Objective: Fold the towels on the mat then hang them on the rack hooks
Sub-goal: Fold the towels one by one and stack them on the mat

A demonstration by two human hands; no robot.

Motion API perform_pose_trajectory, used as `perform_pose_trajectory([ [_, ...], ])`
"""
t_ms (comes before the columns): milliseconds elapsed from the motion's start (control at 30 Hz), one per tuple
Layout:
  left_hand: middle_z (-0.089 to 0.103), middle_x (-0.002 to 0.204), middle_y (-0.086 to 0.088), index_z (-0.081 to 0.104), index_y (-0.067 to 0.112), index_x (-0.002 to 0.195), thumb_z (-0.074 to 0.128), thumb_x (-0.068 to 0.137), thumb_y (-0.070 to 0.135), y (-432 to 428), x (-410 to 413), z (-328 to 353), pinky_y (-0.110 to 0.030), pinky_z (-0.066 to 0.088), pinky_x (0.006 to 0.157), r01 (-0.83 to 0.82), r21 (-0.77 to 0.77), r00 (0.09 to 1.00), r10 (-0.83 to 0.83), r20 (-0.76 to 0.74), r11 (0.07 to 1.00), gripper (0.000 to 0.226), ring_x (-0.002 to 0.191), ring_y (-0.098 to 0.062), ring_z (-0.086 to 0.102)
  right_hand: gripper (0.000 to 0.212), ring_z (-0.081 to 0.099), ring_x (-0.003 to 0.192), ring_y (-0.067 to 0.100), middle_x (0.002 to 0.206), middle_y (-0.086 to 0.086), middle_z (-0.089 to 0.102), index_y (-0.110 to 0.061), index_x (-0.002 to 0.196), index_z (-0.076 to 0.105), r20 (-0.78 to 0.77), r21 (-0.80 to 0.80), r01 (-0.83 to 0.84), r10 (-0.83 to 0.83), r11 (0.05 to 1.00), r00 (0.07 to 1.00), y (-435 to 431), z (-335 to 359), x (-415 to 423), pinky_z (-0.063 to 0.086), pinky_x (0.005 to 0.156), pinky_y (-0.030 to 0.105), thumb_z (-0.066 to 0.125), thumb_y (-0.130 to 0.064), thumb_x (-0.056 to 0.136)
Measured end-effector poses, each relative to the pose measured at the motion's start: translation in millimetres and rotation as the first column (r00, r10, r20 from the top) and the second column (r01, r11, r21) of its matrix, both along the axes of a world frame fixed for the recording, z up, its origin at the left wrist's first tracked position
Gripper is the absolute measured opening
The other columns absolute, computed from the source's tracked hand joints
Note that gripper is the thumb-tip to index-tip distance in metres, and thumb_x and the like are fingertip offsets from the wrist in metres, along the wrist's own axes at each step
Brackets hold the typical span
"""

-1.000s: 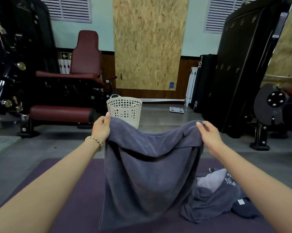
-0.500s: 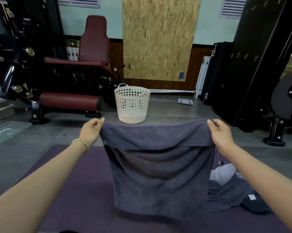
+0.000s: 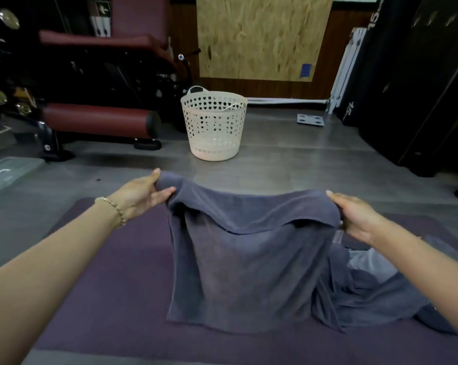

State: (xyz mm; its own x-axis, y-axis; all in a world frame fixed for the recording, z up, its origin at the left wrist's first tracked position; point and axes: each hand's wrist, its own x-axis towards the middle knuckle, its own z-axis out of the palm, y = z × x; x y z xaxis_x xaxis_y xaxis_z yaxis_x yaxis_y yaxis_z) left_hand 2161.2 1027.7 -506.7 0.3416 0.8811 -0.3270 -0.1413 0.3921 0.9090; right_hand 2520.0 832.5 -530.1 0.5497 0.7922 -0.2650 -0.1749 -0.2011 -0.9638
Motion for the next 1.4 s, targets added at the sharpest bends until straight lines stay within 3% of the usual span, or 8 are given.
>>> perform_pose_trajectory([
  [200, 0.05, 0.09, -0.004, 0.044, 0.012, 0.088, 0.042, 0.101, 0.022, 55.0, 47.1, -122.4, -0.017, 0.055, 0.052, -0.028, 0.139, 0.961, 0.065, -0.269, 0.99, 0.017, 0.05, -0.009, 0.067, 0.02, 0.052, 0.076, 0.02, 0.084, 0.013, 0.056, -0.009, 0.084, 0.051, 0.386, -0.1, 0.114, -0.067, 0.988, 0.92, 61.6, -115.0, 30.8, 0.04, 0.065, 0.025, 0.048, -0.021, 0.099],
  [300, 0.055, 0.077, -0.003, 0.048, 0.015, 0.075, 0.049, 0.098, 0.02, 81.8, 75.2, -167.2, -0.017, 0.055, 0.058, -0.088, 0.262, 0.919, 0.179, -0.351, 0.961, 0.024, 0.049, -0.005, 0.065, 0.015, 0.055, 0.051, 0.015, 0.08, 0.014, 0.054, -0.011, 0.088, 0.048, 0.368, -0.103, 0.161, -0.112, 0.982, 0.923, 96.0, -157.1, 47.6, 0.04, 0.044, 0.018, 0.046, -0.02, 0.1],
  [433, 0.066, 0.106, -0.007, 0.062, 0.01, 0.102, 0.055, 0.095, 0.024, 111.7, 99.8, -216.8, -0.036, 0.044, 0.099, -0.056, 0.416, 0.819, 0.28, -0.5, 0.907, 0.018, 0.106, -0.026, 0.061, 0.008, 0.065, 0.049, 0.005, 0.091, 0.006, 0.055, -0.015, 0.096, 0.046, 0.199, -0.079, 0.186, -0.168, 0.979, 0.966, 131.7, -206.3, 63.8, 0.048, 0.045, 0.014, 0.041, -0.016, 0.102],
  [567, 0.036, 0.147, -0.01, 0.026, 0.02, 0.147, 0.053, 0.092, 0.044, 101.6, 97.3, -287.1, -0.041, 0.032, 0.111, 0.057, 0.202, 0.766, 0.087, -0.637, 0.978, 0.066, 0.134, -0.029, 0.038, 0.036, 0.049, 0.117, 0.017, 0.129, 0.001, 0.046, -0.01, 0.132, 0.043, 0.149, -0.212, 0.14, -0.11, 0.967, 0.983, 119.6, -277.3, 62.2, 0.042, 0.089, 0.025, 0.052, -0.015, 0.097],
  [800, 0.059, 0.119, -0.023, 0.06, 0.002, 0.113, 0.048, 0.046, 0.095, 53.9, 9.8, -452.0, -0.05, 0.045, 0.098, 0.182, -0.235, 0.395, -0.29, -0.872, 0.955, 0.115, 0.114, -0.04, 0.054, 0.057, 0.05, 0.103, 0.022, 0.12, 0.009, 0.049, -0.002, 0.132, 0.046, 0.181, -0.522, 0.069, 0.031, 0.85, 0.983, 27.4, -373.3, 27.3, 0.039, 0.087, 0.028, 0.073, -0.01, 0.082],
  [1000, 0.072, 0.088, -0.009, 0.07, 0.002, 0.091, 0.072, 0.08, 0.039, 25.1, 15.7, -406.8, -0.038, 0.054, 0.084, 0.237, -0.238, 0.534, -0.331, -0.778, 0.942, 0.039, 0.087, -0.024, 0.068, 0.052, 0.055, 0.098, 0.022, 0.109, 0.009, 0.057, -0.002, 0.116, 0.052, 0.208, -0.568, 0.083, 0.045, 0.819, 0.977, 13.7, -392.5, 16.5, 0.043, 0.084, 0.029, 0.08, -0.019, 0.076],
  [1167, 0.07, 0.092, -0.008, 0.064, 0.005, 0.095, 0.064, 0.087, 0.041, 12.2, 21.8, -395.9, -0.039, 0.051, 0.082, 0.235, -0.135, 0.559, -0.248, -0.791, 0.963, 0.037, 0.087, -0.025, 0.065, 0.016, 0.063, 0.089, 0.024, 0.086, 0.002, 0.066, -0.015, 0.082, 0.059, 0.26, -0.562, 0.025, 0.148, 0.827, 0.954, 10.7, -396.3, 3.4, 0.046, 0.077, 0.029, 0.066, -0.027, 0.088],
  [1400, 0.069, 0.088, -0.009, 0.061, 0.004, 0.095, 0.058, 0.092, 0.034, -5.5, -1.4, -377.1, -0.032, 0.049, 0.07, 0.16, -0.047, 0.679, -0.144, -0.72, 0.986, 0.031, 0.085, -0.027, 0.065, 0.029, 0.058, 0.065, 0.016, 0.068, 0.006, 0.062, -0.006, 0.068, 0.057, 0.266, -0.384, 0.118, -0.013, 0.916, 0.964, -33.6, -388.1, -10.8, 0.042, 0.055, 0.01, 0.058, -0.019, 0.094],
])
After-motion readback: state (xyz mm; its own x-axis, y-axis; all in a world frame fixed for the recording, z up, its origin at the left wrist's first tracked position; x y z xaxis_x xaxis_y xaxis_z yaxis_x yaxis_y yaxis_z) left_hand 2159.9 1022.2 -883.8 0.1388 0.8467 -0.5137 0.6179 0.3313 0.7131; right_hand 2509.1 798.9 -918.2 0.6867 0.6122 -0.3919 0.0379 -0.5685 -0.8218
